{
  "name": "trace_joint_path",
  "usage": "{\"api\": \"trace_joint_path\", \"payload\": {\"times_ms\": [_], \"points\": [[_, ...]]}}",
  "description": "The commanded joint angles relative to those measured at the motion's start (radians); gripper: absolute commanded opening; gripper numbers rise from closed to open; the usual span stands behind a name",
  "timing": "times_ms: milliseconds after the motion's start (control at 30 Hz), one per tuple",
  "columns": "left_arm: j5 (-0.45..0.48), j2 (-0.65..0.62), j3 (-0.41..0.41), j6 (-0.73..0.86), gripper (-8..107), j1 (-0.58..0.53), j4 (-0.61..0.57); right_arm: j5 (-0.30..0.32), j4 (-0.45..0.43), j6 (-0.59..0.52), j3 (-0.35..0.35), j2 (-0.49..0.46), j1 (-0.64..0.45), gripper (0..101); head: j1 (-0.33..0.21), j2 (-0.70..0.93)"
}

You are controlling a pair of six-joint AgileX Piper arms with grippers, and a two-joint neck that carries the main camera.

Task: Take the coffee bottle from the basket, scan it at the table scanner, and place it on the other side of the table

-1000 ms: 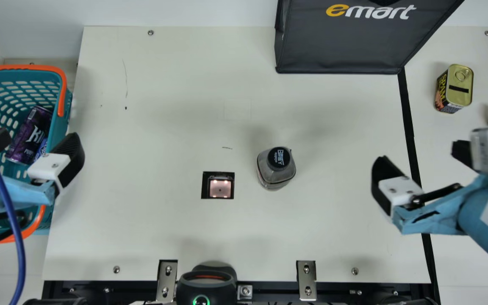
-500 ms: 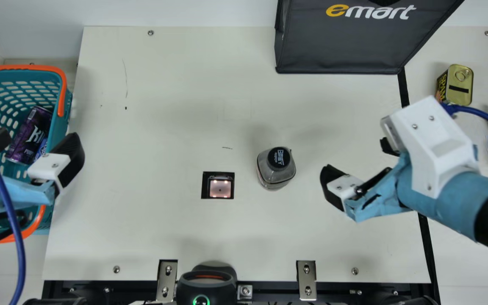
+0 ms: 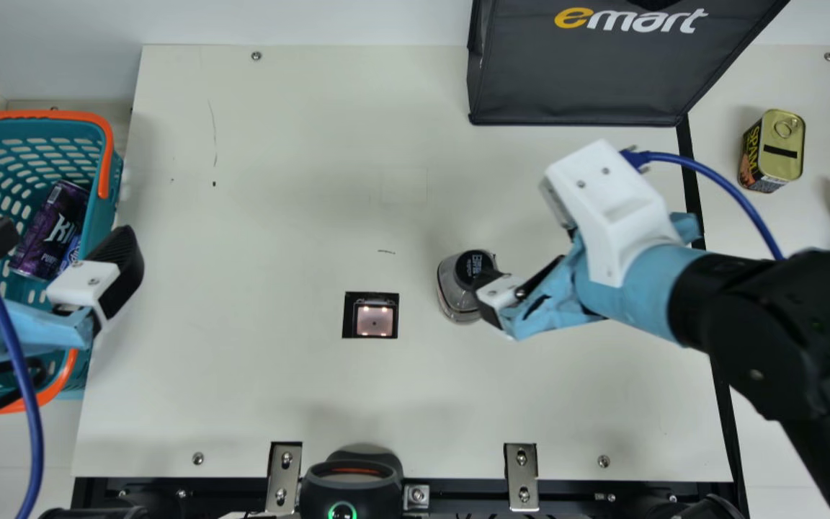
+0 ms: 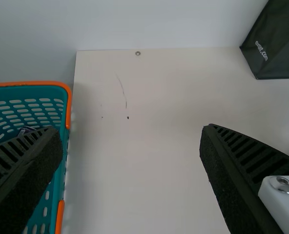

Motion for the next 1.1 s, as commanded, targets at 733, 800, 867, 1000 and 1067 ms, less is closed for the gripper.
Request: {"api": "trace_joint_path", "payload": {"times_ms": [733,800,867,1000,1067], "points": [[0.000,0.000,0.000,0.000,90,0.000,0.000,-0.178,-0.182,0.384,0.087,0.132,0.211,95,-0.027,0.002],[0.000,0.000,0.000,0.000,90,0.000,0.000,-0.185,-0.193,0.403,0.094,0.136,0.221,95,-0.027,0.002],[0.000,0.000,0.000,0.000,90,0.000,0.000,-0.190,-0.206,0.420,0.099,0.139,0.228,95,-0.027,0.002],[0.000,0.000,0.000,0.000,90,0.000,0.000,-0.195,-0.235,0.453,0.105,0.146,0.245,82,-0.027,0.002],[0.000,0.000,0.000,0.000,90,0.000,0.000,-0.196,-0.252,0.468,0.107,0.148,0.253,68,-0.027,0.002]]}}
